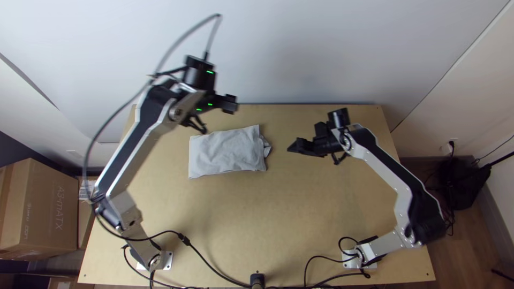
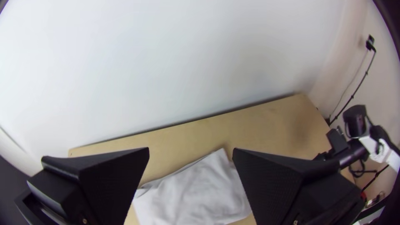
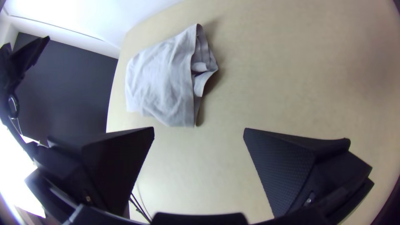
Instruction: Fold the t-shirt
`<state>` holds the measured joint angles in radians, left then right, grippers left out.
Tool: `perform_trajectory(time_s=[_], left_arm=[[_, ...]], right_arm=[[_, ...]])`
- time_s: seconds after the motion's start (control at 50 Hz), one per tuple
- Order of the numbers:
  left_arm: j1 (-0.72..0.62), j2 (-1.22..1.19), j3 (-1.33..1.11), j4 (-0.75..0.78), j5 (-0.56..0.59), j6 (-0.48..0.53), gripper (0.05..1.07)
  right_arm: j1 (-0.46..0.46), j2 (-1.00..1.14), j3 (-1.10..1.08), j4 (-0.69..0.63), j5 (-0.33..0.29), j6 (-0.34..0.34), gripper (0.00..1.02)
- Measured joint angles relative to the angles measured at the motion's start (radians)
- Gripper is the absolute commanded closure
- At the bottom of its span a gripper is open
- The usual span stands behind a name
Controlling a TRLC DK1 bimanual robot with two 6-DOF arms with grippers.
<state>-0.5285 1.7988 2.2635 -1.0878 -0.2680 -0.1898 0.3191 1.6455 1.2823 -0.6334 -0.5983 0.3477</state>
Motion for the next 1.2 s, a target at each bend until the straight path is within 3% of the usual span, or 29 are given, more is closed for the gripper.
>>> perform_trajectory(time_s=[0.18,0.82,0.94,0.98,1.04,1.06,1.2], left_arm=[[0.2,-0.159,-0.162,-0.028,0.16,-0.005,0.11],[0.683,-0.72,-0.862,0.036,0.443,0.115,0.11],[0.766,-0.775,-0.912,0.035,0.477,0.148,0.11],[0.793,-0.788,-0.919,0.034,0.491,0.158,0.11],[0.83,-0.803,-0.924,0.033,0.516,0.172,0.11],[0.84,-0.807,-0.927,0.032,0.523,0.177,0.11],[0.891,-0.828,-0.95,0.031,0.549,0.195,0.11]], right_arm=[[0.081,0.21,0.148,0.05,0.008,0.037,0.04],[0.226,0.694,0.701,0.034,0.087,0.09,0.04],[0.244,0.758,0.795,-0.029,0.089,0.09,0.35],[0.249,0.77,0.819,-0.039,0.091,0.091,0.54],[0.256,0.787,0.836,-0.045,0.094,0.091,0.95],[0.257,0.792,0.84,-0.047,0.094,0.091,1.01],[0.254,0.812,0.853,-0.055,0.093,0.09,1.0]])
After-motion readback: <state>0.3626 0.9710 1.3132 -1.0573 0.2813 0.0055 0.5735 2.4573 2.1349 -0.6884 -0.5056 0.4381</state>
